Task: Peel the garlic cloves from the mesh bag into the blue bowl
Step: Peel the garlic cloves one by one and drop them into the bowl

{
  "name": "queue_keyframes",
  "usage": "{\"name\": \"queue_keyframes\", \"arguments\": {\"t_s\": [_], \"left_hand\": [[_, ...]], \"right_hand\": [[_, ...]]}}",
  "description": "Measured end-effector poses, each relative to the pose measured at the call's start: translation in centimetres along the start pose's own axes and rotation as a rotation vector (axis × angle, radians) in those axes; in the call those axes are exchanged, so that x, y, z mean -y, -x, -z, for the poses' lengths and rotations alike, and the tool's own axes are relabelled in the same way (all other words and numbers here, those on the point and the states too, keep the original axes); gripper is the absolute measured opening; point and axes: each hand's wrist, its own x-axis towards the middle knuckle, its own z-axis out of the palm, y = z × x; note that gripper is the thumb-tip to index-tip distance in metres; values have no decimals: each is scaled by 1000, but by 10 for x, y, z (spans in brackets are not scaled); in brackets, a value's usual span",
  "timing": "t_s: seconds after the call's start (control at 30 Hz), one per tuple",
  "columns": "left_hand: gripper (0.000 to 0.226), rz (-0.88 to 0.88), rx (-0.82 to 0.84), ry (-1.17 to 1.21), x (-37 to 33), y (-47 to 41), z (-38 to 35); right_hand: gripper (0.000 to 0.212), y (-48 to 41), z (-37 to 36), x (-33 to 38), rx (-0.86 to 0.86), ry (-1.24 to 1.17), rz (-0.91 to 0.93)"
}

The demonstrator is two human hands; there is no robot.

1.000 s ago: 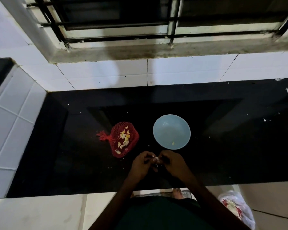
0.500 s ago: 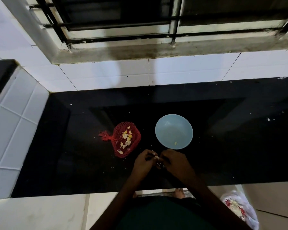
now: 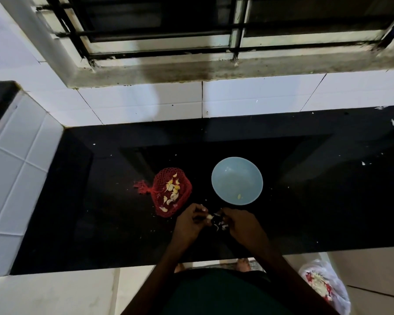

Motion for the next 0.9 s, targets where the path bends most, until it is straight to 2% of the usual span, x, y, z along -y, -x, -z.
{"name": "queue_keyframes", "arguments": {"t_s": [0.13,0.17,0.23,0.33,0.4,0.47,0.57,0.63,0.73,0.8,0.9], "left_hand": [[31,-13,12,-24,-1,0,-3],[31,-31,7,-49,-2,0,-3],[31,-50,10,-75,-3,0,-2],[33,-52,24,-79,-3,1,-1],[33,-55,25,-89,-1,1,1],[34,-29,21,-88,0,3,1],[37,-31,43,-130,3,4,-1],[37,-45,43,-146,3,4,-2],[36,-83,48,-152,3,4,0],[37,-94,44,-156,5,7,2],[40,-88,30,-151,6,8,7]], "right_hand": [[35,-7,2,3,-8,145,-108],[33,-8,1,0,-22,133,-98],[13,-8,1,1,-10,-8,-27],[24,-8,-4,6,46,-238,65],[19,-9,-8,8,76,-274,72],[5,-11,-10,6,100,-279,24],[14,-14,-9,2,161,-260,-16],[10,-14,-11,3,225,-256,-12],[23,-11,-21,1,276,-265,19],[15,-9,-21,4,290,-290,-16],[23,-8,-24,9,256,-372,-85]]}}
